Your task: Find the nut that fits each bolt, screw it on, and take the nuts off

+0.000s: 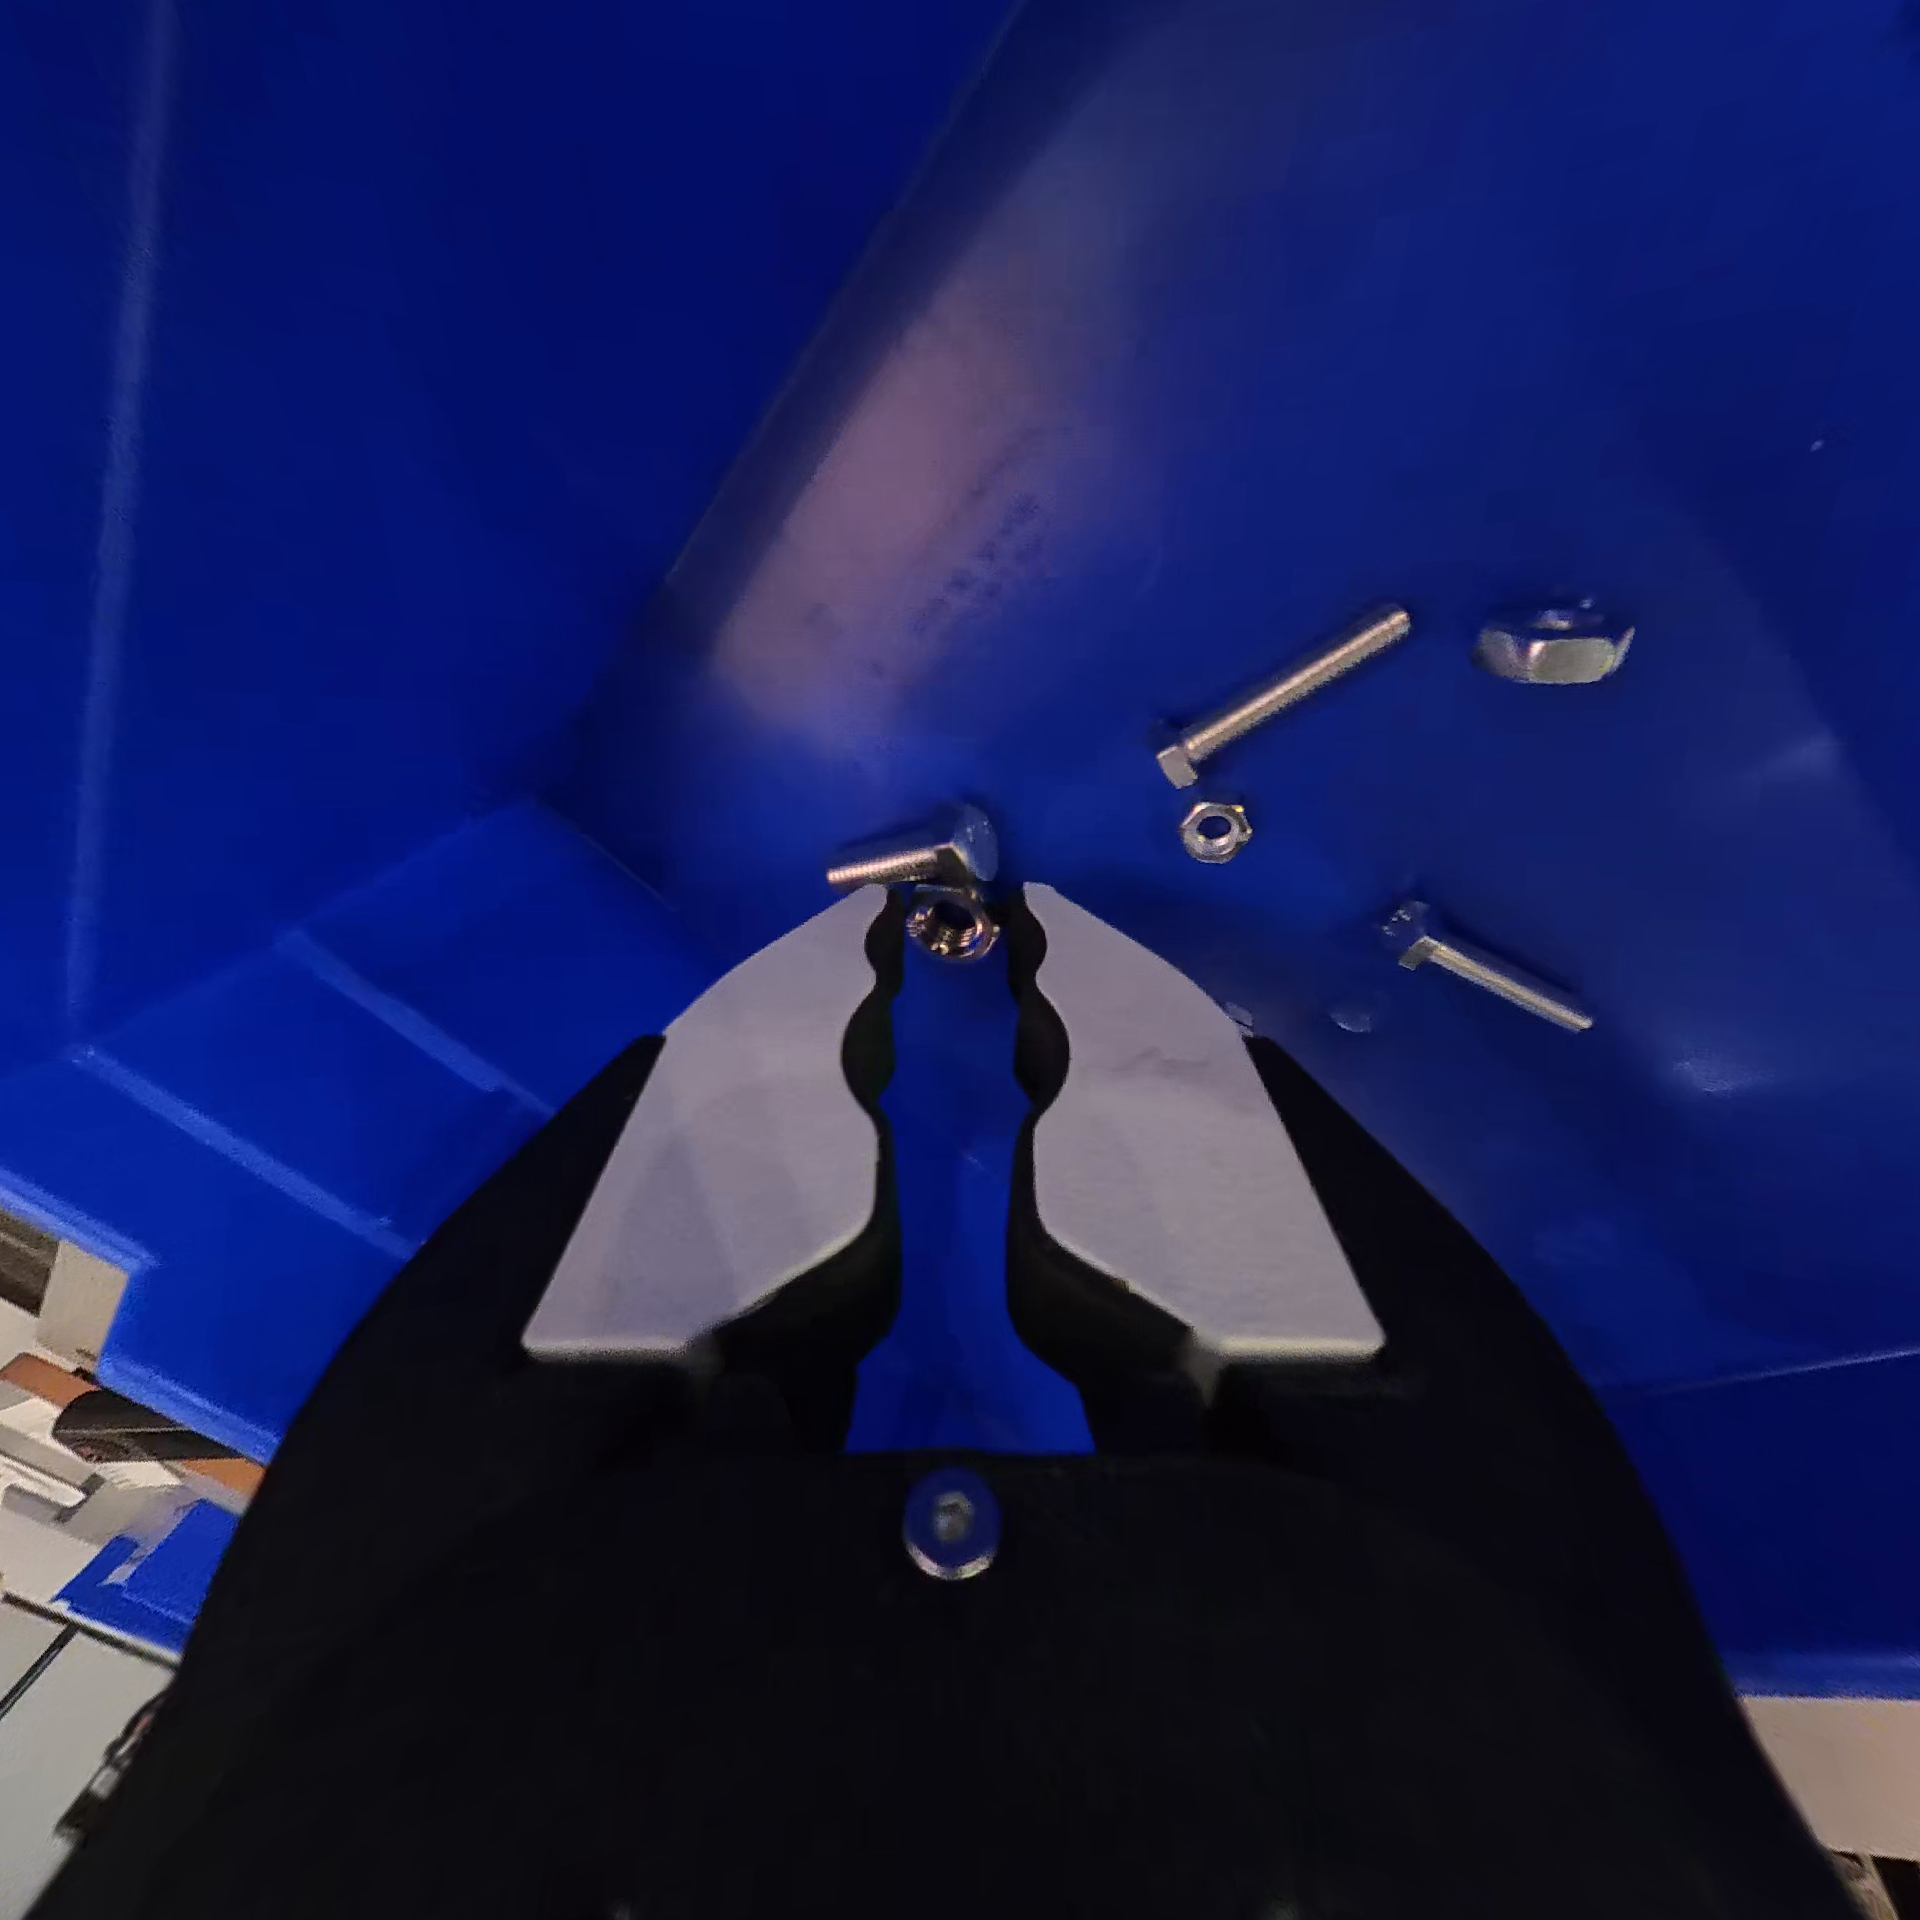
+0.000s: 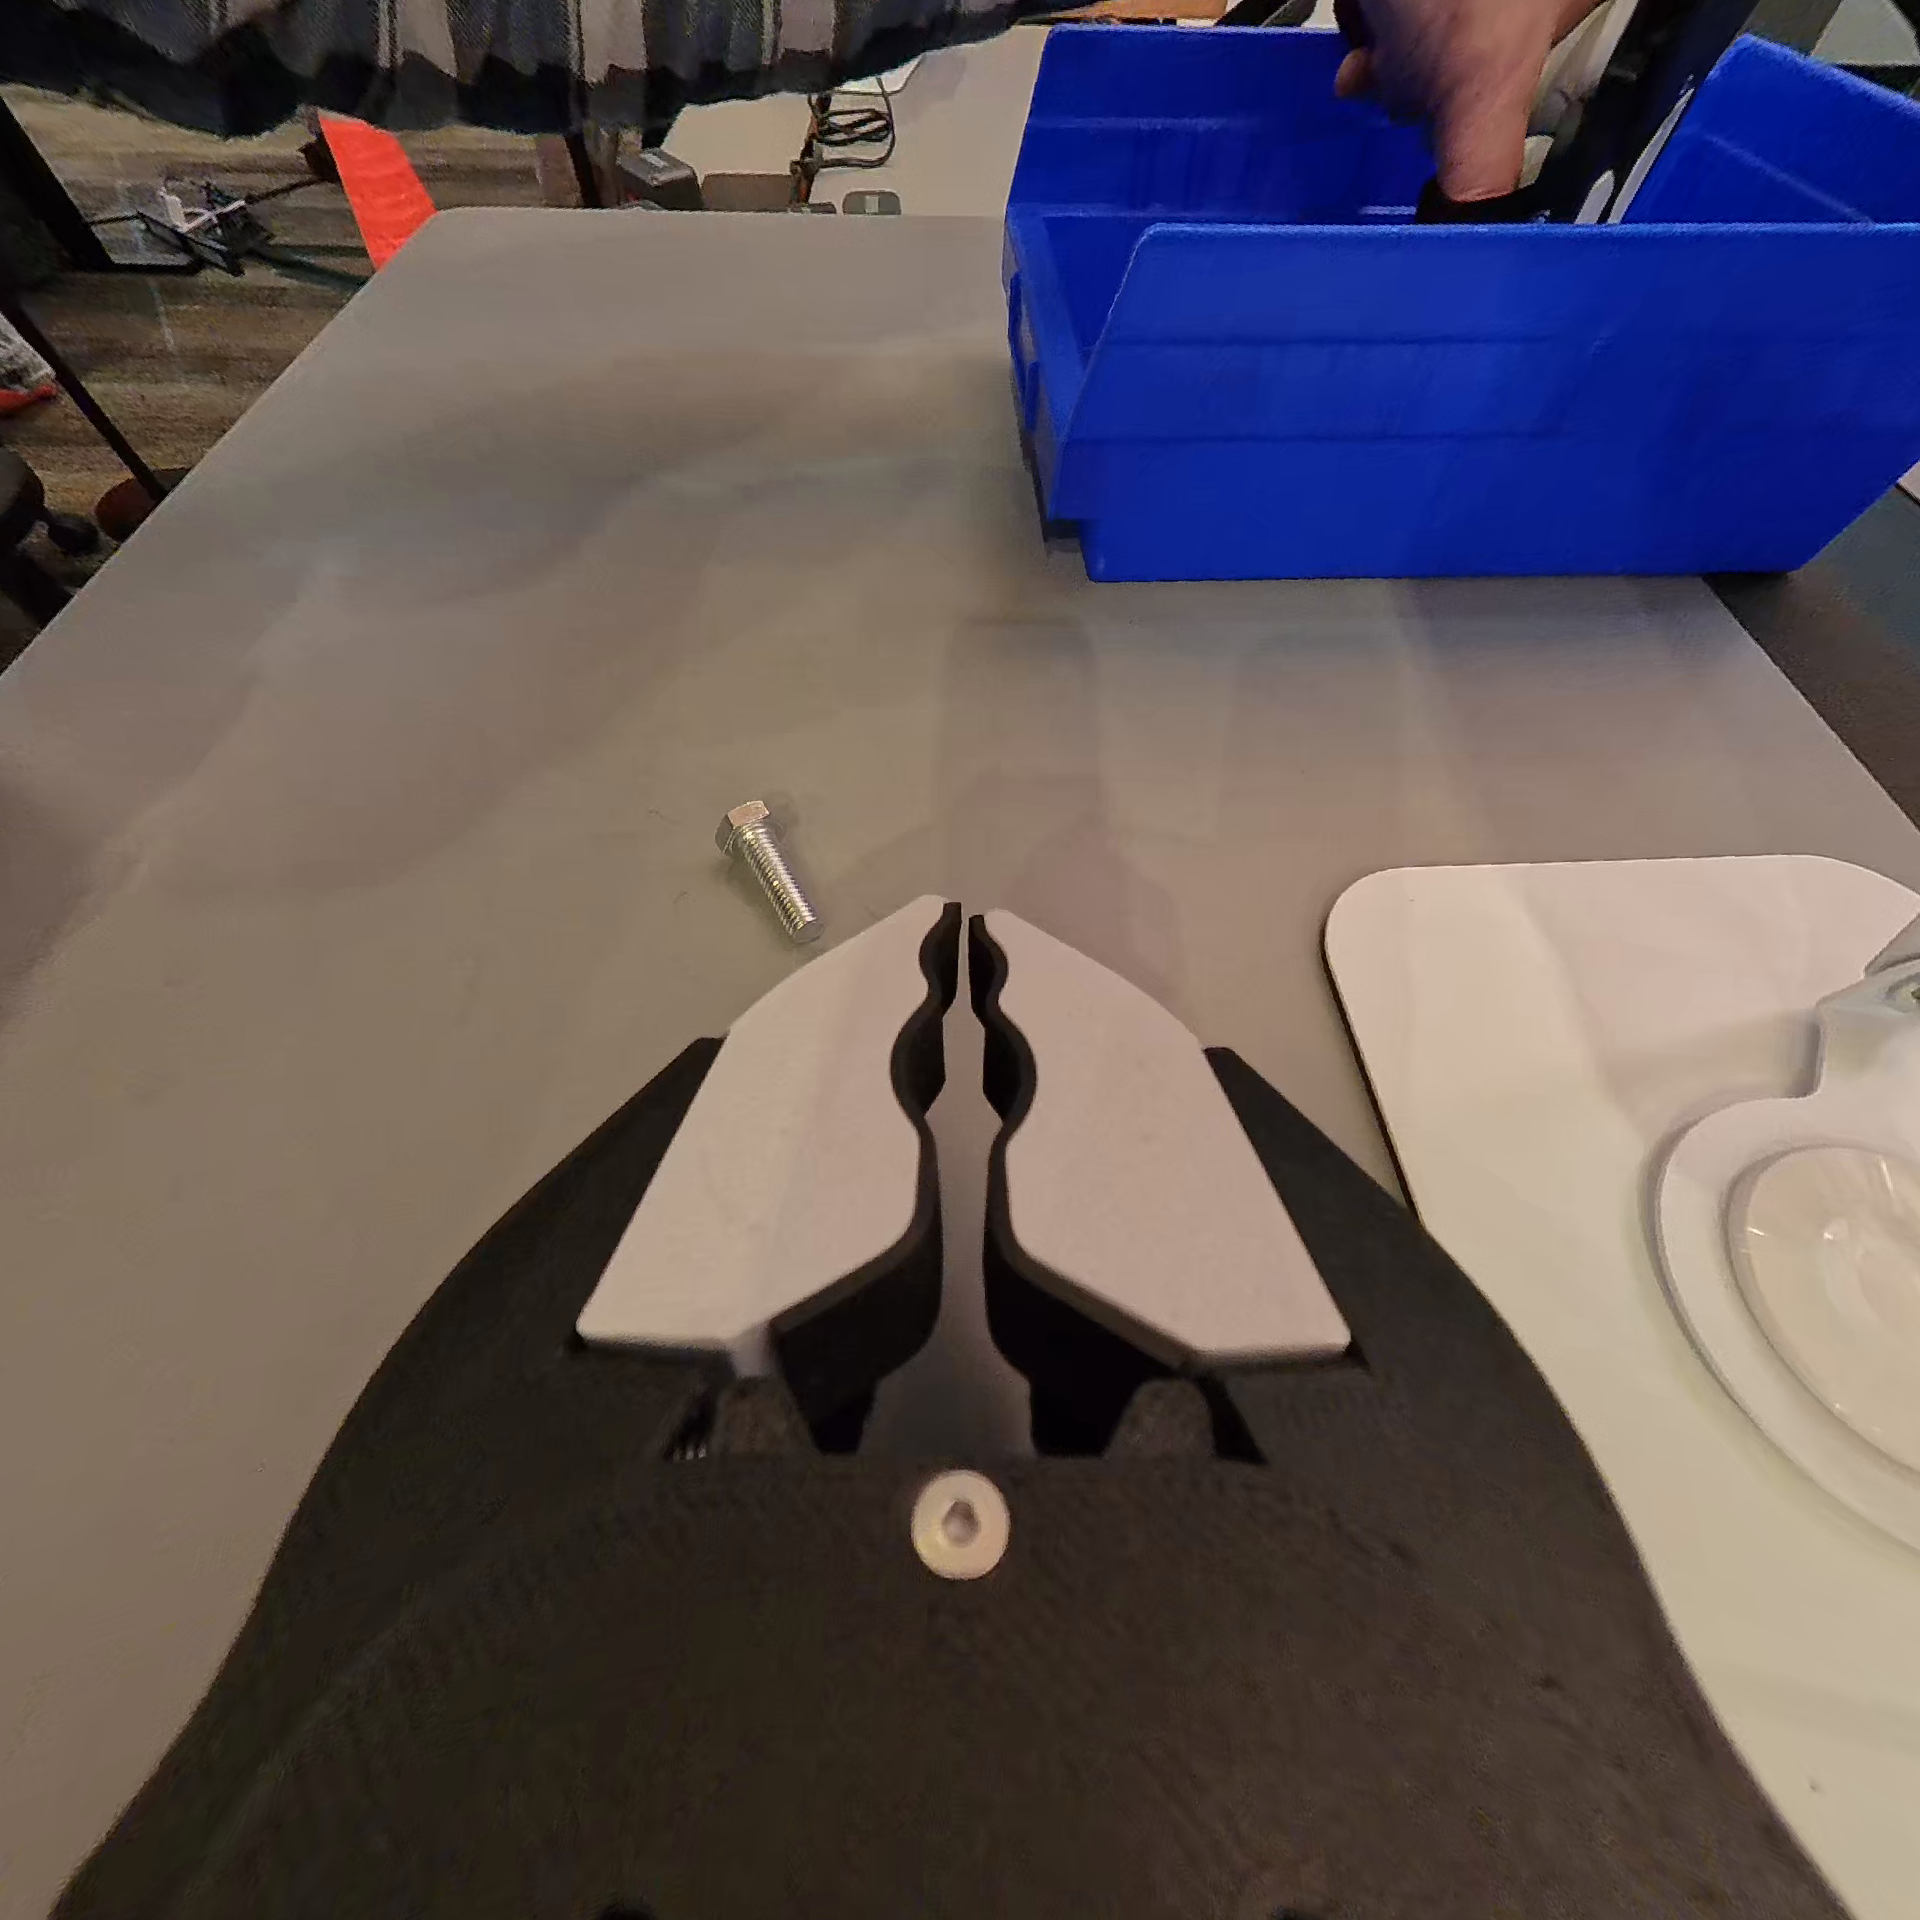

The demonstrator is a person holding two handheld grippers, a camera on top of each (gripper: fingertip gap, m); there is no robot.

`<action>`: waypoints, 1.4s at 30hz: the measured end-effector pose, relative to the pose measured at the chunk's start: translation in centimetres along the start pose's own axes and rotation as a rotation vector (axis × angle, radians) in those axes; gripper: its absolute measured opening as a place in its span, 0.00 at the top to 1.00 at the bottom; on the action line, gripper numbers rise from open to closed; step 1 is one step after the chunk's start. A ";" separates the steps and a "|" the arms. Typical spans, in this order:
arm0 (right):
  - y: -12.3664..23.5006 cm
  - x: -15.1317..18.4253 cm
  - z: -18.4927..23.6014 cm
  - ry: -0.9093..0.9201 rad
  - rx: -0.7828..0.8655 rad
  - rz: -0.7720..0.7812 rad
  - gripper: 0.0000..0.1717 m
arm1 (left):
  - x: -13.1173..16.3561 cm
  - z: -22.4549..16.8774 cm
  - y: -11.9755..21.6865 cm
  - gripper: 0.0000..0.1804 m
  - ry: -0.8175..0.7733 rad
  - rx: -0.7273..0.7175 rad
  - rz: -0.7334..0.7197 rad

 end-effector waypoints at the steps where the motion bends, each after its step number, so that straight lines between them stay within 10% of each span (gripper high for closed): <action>1: 0.0 0.0 0.0 0.000 0.000 0.000 0.99 | 0.0 0.0 0.0 0.90 -0.004 0.001 0.002; 12: 0.0 0.0 0.0 0.001 -0.001 -0.001 0.99 | 1.1 -0.5 2.5 0.90 -0.003 -0.039 -0.050; 27: 0.0 0.0 0.0 0.000 0.012 -0.003 0.99 | 8.0 -14.7 22.2 0.91 -0.090 -0.075 -0.496; 34: 0.2 0.0 -0.3 0.000 0.035 -0.010 0.99 | 4.1 -27.0 23.0 0.90 -0.263 0.049 -0.576; 42: 1.3 0.4 -1.3 -0.020 0.099 -0.016 0.99 | -1.1 -32.0 19.9 0.90 -0.329 0.136 -0.535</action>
Point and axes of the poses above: each gripper's, where its closed fingertips meet, y back along the fingers, x out of its underside, z = x × y across the jaws, the point moved 7 cm from there along y, back along the fingers, and after that the axes turned 14 degrees about -x, right-handed, at the moved point
